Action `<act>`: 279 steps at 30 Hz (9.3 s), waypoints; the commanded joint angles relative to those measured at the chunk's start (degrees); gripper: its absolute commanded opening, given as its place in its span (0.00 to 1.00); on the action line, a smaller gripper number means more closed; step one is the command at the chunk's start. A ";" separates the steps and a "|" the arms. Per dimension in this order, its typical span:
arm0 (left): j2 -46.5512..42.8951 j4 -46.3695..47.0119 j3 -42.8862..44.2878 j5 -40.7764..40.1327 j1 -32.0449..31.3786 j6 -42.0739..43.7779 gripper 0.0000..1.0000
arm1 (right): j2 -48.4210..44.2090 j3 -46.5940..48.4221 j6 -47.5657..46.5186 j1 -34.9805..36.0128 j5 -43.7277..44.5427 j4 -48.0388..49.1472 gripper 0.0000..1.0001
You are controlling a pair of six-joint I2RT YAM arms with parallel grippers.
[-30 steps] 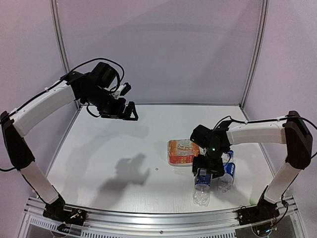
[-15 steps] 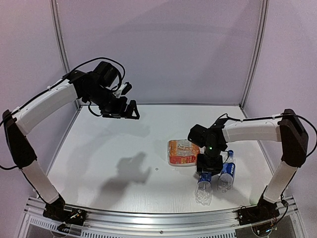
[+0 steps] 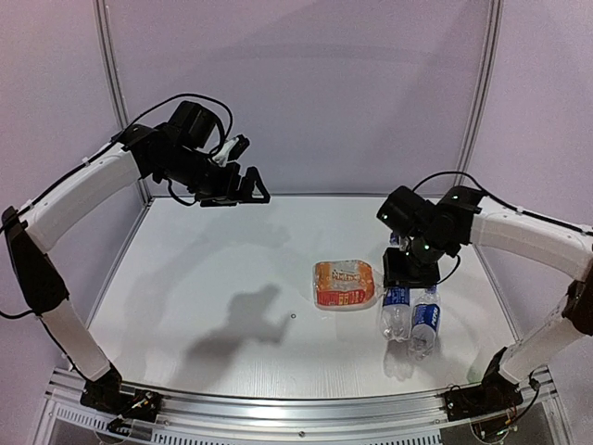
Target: Unscrew the bottle caps
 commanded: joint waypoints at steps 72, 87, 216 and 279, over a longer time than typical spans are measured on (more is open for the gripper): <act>11.23 16.79 18.45 28.32 -3.47 -6.86 0.02 | 2.23 8.94 -34.47 0.77 -37.13 48.31 0.61; 0.13 15.30 15.60 16.73 0.88 -9.62 0.00 | 4.26 9.39 -30.23 0.79 -32.19 61.97 0.99; -5.03 26.96 8.35 30.13 8.20 -11.24 0.10 | 19.55 32.93 -30.06 0.76 -51.79 54.32 0.41; -10.77 33.28 -1.15 22.94 -0.20 -8.13 0.80 | 0.95 5.79 -33.75 -2.56 -57.05 61.59 0.39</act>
